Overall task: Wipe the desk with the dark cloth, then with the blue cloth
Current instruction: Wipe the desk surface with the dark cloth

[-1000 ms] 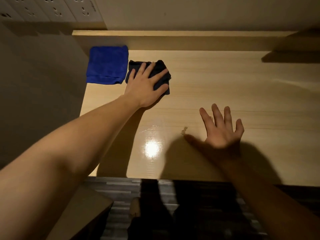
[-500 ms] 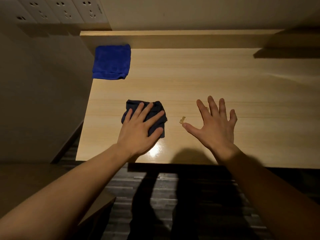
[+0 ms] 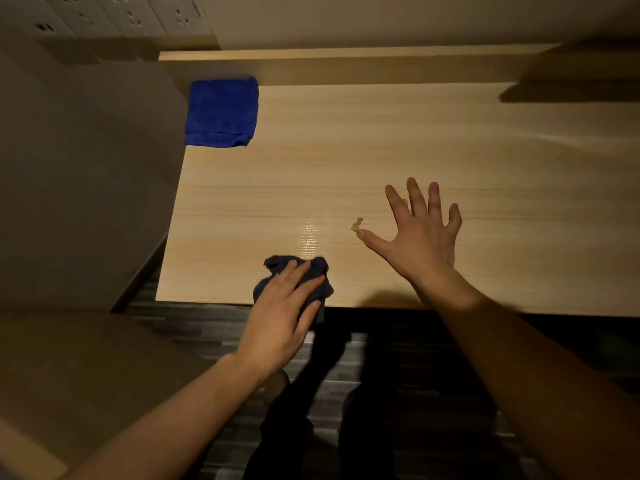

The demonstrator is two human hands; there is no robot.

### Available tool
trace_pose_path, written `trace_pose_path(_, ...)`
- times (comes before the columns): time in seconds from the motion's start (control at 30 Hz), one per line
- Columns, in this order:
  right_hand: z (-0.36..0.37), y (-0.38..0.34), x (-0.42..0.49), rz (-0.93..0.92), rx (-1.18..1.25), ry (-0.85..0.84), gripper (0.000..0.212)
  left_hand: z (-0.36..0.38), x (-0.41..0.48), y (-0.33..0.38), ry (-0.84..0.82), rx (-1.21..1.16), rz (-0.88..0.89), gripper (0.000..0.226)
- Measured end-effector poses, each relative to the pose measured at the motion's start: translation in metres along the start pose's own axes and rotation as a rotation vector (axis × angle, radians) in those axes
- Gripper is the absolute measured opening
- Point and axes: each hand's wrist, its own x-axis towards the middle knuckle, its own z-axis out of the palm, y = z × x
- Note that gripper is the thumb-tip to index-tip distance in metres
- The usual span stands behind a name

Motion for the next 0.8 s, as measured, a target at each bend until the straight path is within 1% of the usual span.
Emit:
trace_pose_path(0.07, -0.003, 0.001, 0.002, 0.001, 0.02, -0.019, 0.106, -0.005, -0.011, 0.018, -0.011, -0.14, -0.031, 0.046)
trace_pose_path(0.13, -0.007, 0.004, 0.004, 0.008, 0.097, -0.049, 0.102, -0.016, -0.012, 0.038, -0.03, -0.397, -0.077, 0.035)
trace_pose_path(0.2, -0.013, 0.012, 0.006, -0.001, 0.197, -0.062, 0.097, -0.033, 0.005, 0.051, -0.053, -0.688, -0.186, 0.028)
trace_pose_path(0.23, -0.017, 0.017, 0.008, -0.022, 0.209, -0.046, 0.095, -0.042, 0.019, 0.055, -0.04, -0.783, -0.24, 0.026)
trace_pose_path(0.3, -0.023, 0.033, 0.017, -0.058, 0.177, 0.025, 0.091, -0.06, 0.059, 0.057, 0.043, -0.853, -0.289, 0.016)
trace_pose_path(0.37, -0.029, 0.054, 0.034, -0.039, 0.149, 0.077, 0.088, -0.077, 0.114, 0.052, 0.136, -0.81, -0.277, 0.016)
trace_pose_path(0.43, -0.03, 0.075, 0.05, -0.019, 0.096, 0.075, 0.09, -0.088, 0.175, 0.044, 0.186, -0.753, -0.235, 0.017)
trace_pose_path(0.47, -0.028, 0.083, 0.056, -0.021, 0.055, 0.061, 0.092, -0.09, 0.205, 0.039, 0.197, -0.698, -0.198, 0.024)
trace_pose_path(0.53, -0.022, 0.092, 0.064, -0.04, -0.018, 0.032, 0.097, -0.089, 0.262, 0.029, 0.215, -0.52, -0.106, 0.036)
trace_pose_path(0.6, -0.018, 0.093, 0.069, -0.05, -0.039, 0.015, 0.101, -0.087, 0.311, 0.023, 0.212, -0.33, -0.064, 0.041)
trace_pose_path(0.63, -0.018, 0.094, 0.07, -0.049, -0.036, 0.002, 0.102, -0.083, 0.331, 0.018, 0.184, -0.248, -0.056, 0.045)
trace_pose_path(0.7, -0.019, 0.094, 0.072, -0.041, -0.028, -0.021, 0.103, -0.069, 0.36, 0.007, 0.056, -0.031, -0.063, 0.056)
trace_pose_path(0.77, -0.019, 0.094, 0.073, -0.041, -0.018, -0.016, 0.1, -0.051, 0.371, -0.005, -0.075, 0.182, -0.114, 0.065)
trace_pose_path(0.8, -0.018, 0.094, 0.073, -0.043, -0.018, -0.01, 0.099, -0.042, 0.372, -0.008, -0.097, 0.237, -0.134, 0.067)
